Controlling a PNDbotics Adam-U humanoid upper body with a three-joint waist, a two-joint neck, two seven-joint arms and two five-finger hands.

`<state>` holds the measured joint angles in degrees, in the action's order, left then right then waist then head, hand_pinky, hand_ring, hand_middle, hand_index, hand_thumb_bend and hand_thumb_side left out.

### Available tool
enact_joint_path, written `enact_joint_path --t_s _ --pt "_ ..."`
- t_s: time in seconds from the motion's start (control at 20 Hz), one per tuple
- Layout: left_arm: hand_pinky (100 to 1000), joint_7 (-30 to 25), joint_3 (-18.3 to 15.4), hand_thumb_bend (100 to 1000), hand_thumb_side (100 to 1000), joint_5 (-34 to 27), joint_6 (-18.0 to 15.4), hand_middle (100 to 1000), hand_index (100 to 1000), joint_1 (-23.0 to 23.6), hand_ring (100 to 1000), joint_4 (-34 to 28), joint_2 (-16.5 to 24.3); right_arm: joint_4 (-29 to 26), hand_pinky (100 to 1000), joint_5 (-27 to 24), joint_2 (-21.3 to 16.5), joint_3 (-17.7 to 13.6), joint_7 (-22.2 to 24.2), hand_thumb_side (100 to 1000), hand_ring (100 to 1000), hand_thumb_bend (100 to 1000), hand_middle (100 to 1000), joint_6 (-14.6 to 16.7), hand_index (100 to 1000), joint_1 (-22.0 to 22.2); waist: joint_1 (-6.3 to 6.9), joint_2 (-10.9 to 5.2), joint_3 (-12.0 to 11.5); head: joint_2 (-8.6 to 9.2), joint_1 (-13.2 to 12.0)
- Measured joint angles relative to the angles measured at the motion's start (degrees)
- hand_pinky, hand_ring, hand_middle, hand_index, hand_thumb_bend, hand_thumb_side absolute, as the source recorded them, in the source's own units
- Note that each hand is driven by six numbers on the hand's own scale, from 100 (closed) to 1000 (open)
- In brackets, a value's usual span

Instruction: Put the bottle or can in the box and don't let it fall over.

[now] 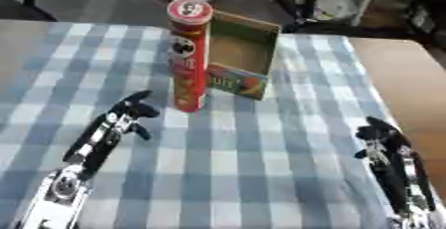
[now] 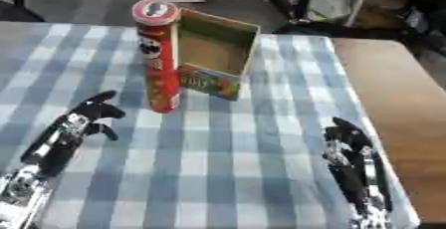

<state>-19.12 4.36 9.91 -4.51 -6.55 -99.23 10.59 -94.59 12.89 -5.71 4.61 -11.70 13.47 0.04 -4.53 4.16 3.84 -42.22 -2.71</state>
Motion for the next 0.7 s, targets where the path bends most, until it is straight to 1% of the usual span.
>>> enact_joint_path --t_s 0.7 --pt "543 0.01 -0.01 155 1000 0.00 -0.01 670 963 0.00 790 -0.01 0.00 0.00 465 0.01 0.00 0.00 -0.01 718 710 100 648 -0.01 815 0.00 0.00 0.00 0.00 0.00 -0.01"
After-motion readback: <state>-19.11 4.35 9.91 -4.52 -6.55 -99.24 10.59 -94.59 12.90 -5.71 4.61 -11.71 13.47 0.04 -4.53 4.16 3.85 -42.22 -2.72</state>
